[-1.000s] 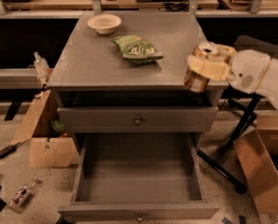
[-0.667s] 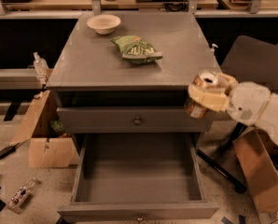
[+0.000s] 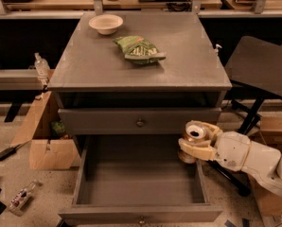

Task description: Place orange can into middle drawer

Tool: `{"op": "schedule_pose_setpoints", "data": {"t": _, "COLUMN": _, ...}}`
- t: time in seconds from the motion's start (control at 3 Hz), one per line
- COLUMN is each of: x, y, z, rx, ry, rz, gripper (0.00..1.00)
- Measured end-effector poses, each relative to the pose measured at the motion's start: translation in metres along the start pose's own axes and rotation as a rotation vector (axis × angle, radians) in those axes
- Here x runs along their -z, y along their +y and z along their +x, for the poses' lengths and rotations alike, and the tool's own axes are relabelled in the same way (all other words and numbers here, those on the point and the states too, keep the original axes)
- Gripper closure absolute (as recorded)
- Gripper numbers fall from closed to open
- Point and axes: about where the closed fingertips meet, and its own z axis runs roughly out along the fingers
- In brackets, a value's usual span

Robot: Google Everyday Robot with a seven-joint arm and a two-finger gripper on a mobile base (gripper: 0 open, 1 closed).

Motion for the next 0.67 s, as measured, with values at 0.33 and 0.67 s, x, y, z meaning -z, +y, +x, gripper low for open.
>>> {"op": "schedule_pose_setpoints", "data": {"t": 0.33, "x": -0.002, "y": 0.0, "z": 0.002, "rx": 0.002, "ry": 0.003, "rz": -0.004, "gripper": 1.0}}
{"op": "schedule_pose_setpoints", "data": {"t": 0.67, "x": -0.035, "y": 0.004, "z": 0.02, "rx": -0.015, "ry": -0.004, "rz": -0.059, "gripper": 1.0}}
